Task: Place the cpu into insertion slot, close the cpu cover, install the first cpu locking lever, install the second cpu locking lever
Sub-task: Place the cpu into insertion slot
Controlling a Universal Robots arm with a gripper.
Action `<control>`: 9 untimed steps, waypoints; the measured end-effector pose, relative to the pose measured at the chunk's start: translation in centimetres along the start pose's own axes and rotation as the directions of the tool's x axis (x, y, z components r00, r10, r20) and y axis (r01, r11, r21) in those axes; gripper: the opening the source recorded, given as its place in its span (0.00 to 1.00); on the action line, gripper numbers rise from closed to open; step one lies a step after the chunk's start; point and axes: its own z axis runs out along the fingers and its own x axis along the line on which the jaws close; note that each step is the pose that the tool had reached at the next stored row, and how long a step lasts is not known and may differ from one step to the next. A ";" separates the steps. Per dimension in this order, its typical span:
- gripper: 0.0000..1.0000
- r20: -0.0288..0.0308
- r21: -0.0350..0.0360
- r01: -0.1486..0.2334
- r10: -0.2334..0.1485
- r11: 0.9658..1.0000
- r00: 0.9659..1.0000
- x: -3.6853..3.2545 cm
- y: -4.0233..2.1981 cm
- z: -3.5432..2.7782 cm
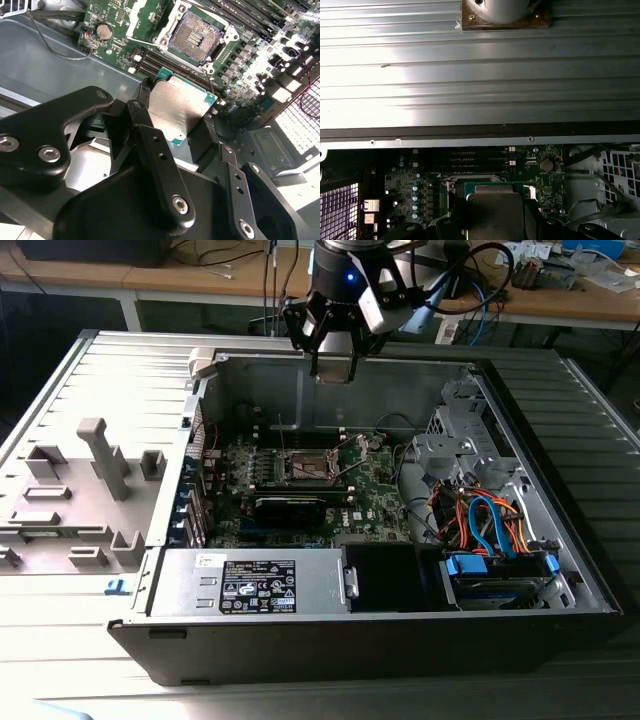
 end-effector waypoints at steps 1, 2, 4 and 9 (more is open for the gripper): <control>0.55 0.000 0.000 0.000 0.000 1.000 1.000 0.00 -0.02 0.02; 0.55 0.000 0.000 0.000 0.000 1.000 1.000 0.00 -0.04 0.03; 0.55 0.000 0.000 0.000 0.000 1.000 1.000 0.00 -0.09 0.06; 0.55 0.000 0.000 0.000 0.000 1.000 1.000 -0.01 -0.16 0.11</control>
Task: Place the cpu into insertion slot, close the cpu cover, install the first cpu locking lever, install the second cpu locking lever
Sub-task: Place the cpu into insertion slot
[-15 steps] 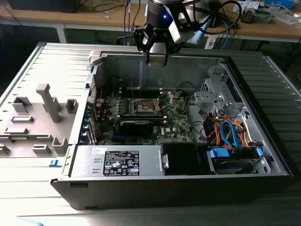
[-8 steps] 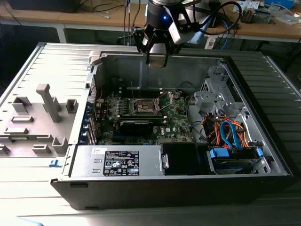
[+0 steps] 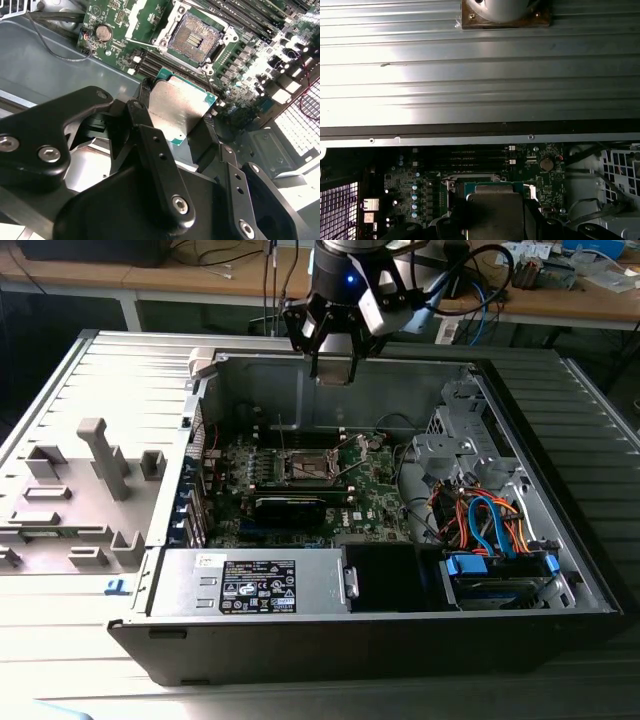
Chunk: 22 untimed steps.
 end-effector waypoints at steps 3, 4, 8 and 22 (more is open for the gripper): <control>0.55 0.000 0.000 0.000 0.000 1.000 1.000 0.00 -0.06 0.04; 0.55 0.000 0.000 0.000 0.000 1.000 1.000 0.00 -0.07 0.05; 0.55 0.000 0.000 0.000 0.000 1.000 1.000 -0.01 -0.14 0.11; 0.55 0.000 0.000 0.000 0.000 1.000 1.000 -0.02 -0.50 0.30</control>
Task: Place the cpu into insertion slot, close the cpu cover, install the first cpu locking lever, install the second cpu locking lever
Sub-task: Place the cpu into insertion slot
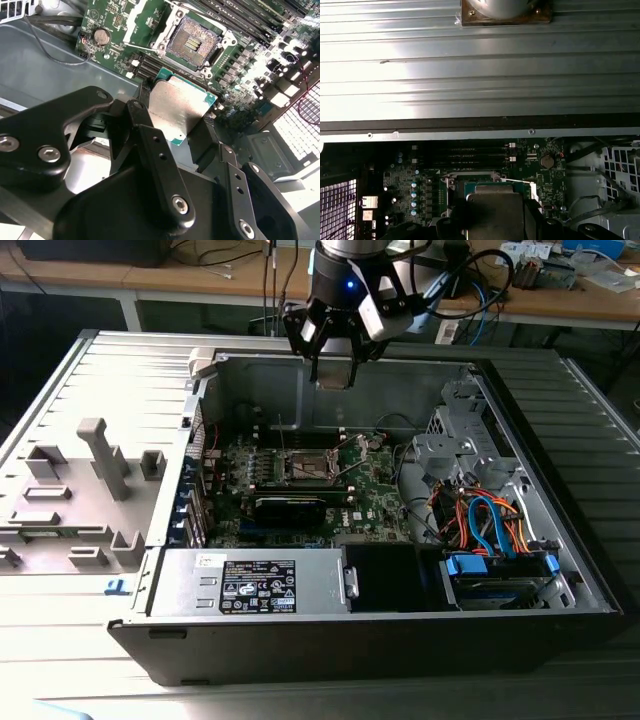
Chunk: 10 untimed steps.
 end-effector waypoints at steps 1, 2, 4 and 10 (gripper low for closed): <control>0.55 0.000 0.000 0.000 0.000 1.000 1.000 0.00 -0.03 0.02; 0.55 0.000 0.000 0.000 0.000 1.000 1.000 0.00 -0.07 0.05; 0.55 0.000 0.000 0.000 0.000 1.000 1.000 0.00 -0.14 0.09; 0.55 0.000 0.000 0.000 0.000 1.000 1.000 -0.01 -0.36 0.19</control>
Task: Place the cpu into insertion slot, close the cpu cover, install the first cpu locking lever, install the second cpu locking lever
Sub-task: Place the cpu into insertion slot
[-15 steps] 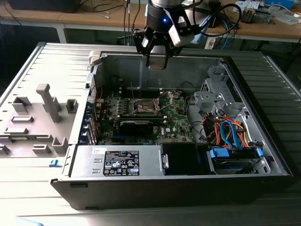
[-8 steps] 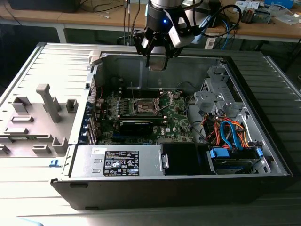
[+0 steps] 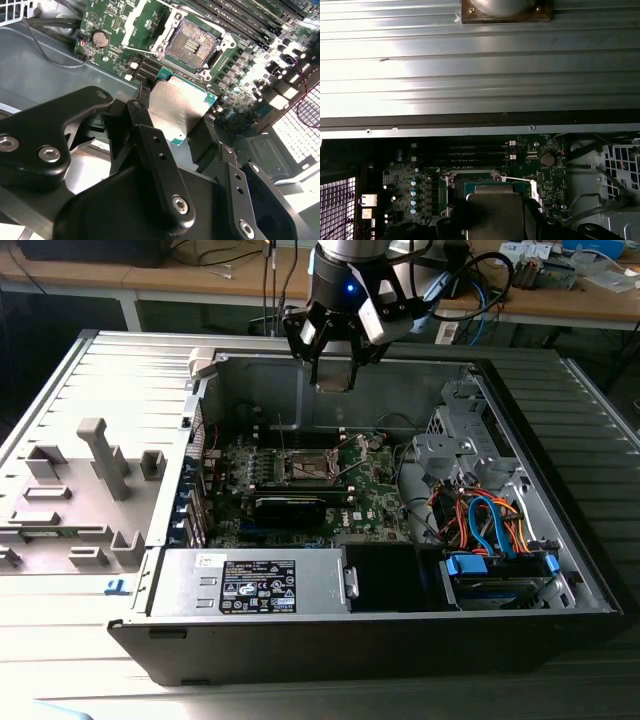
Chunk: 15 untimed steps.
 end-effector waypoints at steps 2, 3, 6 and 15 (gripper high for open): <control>0.55 0.000 0.000 0.000 0.000 1.000 1.000 0.00 -0.10 0.02; 0.55 0.000 0.000 0.000 0.000 1.000 1.000 0.00 -0.21 0.05; 0.55 0.000 0.000 0.000 0.000 1.000 1.000 0.00 -0.31 0.08; 0.55 0.000 0.000 0.000 0.000 1.000 1.000 -0.01 -0.52 0.17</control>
